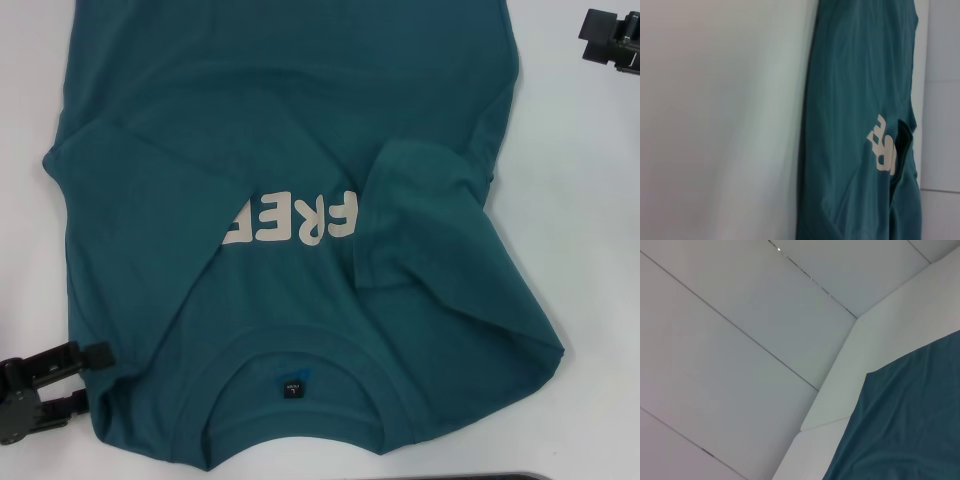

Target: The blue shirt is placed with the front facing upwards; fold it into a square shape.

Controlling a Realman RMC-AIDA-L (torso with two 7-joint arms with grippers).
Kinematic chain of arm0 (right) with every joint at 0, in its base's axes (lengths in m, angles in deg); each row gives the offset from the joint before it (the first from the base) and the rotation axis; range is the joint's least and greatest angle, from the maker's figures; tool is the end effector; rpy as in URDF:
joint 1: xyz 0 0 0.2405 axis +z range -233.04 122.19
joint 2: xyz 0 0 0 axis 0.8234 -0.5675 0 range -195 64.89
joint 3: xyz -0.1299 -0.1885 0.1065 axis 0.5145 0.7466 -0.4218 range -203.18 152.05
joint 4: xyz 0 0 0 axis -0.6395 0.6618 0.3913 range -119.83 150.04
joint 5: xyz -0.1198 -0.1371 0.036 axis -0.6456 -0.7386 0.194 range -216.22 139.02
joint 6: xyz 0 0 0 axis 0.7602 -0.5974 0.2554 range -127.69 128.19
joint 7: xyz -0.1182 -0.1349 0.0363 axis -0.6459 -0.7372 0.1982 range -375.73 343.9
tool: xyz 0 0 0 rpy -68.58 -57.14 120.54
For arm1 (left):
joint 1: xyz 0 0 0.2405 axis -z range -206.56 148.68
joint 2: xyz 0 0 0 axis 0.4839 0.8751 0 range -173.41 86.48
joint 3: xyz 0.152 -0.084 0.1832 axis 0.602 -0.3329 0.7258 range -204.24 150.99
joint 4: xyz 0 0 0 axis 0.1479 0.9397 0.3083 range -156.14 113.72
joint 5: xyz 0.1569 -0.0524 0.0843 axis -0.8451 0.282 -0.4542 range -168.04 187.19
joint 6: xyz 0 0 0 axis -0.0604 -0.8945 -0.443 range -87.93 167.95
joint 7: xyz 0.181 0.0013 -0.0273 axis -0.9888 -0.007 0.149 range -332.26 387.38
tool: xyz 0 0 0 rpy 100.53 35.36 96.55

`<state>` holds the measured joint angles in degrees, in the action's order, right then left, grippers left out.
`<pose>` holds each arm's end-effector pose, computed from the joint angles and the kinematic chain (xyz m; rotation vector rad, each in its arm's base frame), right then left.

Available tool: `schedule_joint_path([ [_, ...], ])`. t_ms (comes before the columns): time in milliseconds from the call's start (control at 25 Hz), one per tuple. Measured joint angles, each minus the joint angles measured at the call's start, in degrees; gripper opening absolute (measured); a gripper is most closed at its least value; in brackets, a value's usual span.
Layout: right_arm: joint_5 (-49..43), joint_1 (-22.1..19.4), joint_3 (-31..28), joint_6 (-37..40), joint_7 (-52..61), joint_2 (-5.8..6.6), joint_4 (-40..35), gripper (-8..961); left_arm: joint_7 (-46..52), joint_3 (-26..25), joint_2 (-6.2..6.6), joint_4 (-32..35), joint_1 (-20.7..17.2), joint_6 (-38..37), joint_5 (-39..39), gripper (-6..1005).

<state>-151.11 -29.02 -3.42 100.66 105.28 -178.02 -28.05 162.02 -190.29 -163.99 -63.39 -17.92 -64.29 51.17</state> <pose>0.2569 0.3222 0.0686 -2.2558 1.5048 1.0823 -0.3369 0.1797 -0.0177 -1.8133 -2.4255 -0.7257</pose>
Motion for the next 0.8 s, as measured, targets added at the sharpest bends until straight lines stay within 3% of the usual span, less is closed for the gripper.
schedule_joint_path([
  [800,0.02,0.19,0.01,-0.05,0.22,0.02,0.0,909,0.04,0.33,-0.45,0.23,-0.2,0.37,-0.38,933],
])
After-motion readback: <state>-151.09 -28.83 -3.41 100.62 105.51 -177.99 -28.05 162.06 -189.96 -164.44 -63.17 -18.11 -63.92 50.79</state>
